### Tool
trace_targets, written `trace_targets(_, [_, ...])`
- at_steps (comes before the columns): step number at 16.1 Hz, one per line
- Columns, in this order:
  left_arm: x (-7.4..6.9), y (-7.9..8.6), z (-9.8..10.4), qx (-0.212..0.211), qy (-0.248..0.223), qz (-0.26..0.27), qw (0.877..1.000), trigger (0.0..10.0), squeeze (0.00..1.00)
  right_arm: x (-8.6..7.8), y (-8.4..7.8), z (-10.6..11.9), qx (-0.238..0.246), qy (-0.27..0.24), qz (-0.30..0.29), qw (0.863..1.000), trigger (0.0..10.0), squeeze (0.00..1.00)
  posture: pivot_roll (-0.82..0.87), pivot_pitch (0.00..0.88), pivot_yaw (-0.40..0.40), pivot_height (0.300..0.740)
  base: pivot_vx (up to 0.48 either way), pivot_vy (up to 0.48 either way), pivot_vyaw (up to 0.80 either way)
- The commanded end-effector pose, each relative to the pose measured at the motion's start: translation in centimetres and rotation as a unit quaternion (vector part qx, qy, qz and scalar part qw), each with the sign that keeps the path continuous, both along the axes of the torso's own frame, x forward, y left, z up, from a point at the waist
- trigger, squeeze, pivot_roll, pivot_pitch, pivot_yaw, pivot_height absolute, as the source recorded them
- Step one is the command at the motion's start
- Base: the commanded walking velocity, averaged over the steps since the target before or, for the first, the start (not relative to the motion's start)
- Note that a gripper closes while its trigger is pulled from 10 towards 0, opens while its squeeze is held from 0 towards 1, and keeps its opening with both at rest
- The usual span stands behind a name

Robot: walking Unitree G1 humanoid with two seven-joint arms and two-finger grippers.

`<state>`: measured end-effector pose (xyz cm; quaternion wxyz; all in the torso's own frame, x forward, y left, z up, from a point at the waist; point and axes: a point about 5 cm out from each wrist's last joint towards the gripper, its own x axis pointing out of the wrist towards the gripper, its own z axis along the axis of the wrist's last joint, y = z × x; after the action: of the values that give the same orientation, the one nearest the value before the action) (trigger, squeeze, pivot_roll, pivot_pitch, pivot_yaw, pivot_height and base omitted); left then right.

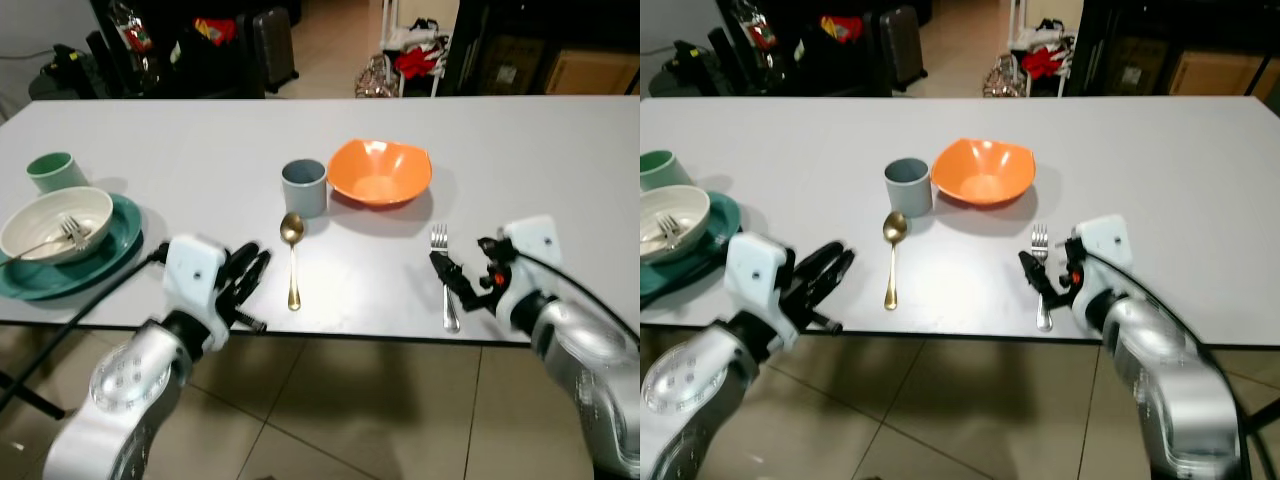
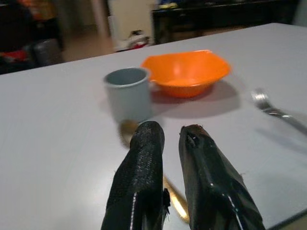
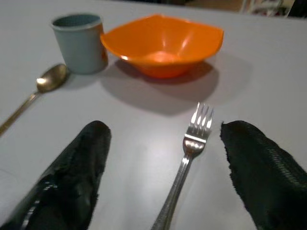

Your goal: Setting the table

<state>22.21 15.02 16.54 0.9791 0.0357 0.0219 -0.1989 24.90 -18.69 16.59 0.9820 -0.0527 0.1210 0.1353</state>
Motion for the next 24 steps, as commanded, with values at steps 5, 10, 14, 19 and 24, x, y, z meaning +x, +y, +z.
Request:
trace_targets(5, [0.3,1.3,-0.2,0.018,0.0,0.122,0.992,10.0,0.0,-1.0,1.0,1.7,0.015,-0.091,-0.083,0.992,10.0,1.0,-0.12,0.0,0.093,0.74,0.0,0.0,0.48])
trace_targets(10, [2.1,1.2,0.8,-0.022,-0.036,0.166,0.985,10.0,0.0,-1.7,1.3,0.5,0.016,-0.089,-0.112,0.99,10.0,1.0,-0.1,0.0,0.104,0.74,0.0,0.0,0.8])
trace_targets(14, [2.5,1.3,0.1,-0.033,-0.036,0.215,0.975,10.0,0.0,-1.9,1.3,-0.1,0.019,-0.068,-0.121,0.99,10.0,1.0,-0.12,0.0,0.11,0.74,0.0,0.0,0.8])
trace_targets(19, [1.6,0.9,-0.4,-0.003,0.004,0.099,0.995,10.0,0.0,-1.7,1.0,-0.3,0.02,-0.064,-0.121,0.99,10.0,1.0,-0.12,0.0,0.106,0.74,0.0,0.0,0.8])
trace_targets(24, [1.3,1.8,0.5,0.012,-0.01,0.147,0.989,10.0,0.0,-1.2,2.3,-1.1,0.033,-0.045,-0.074,0.996,10.0,1.0,-0.06,0.0,0.064,0.74,0.0,0.0,0.8])
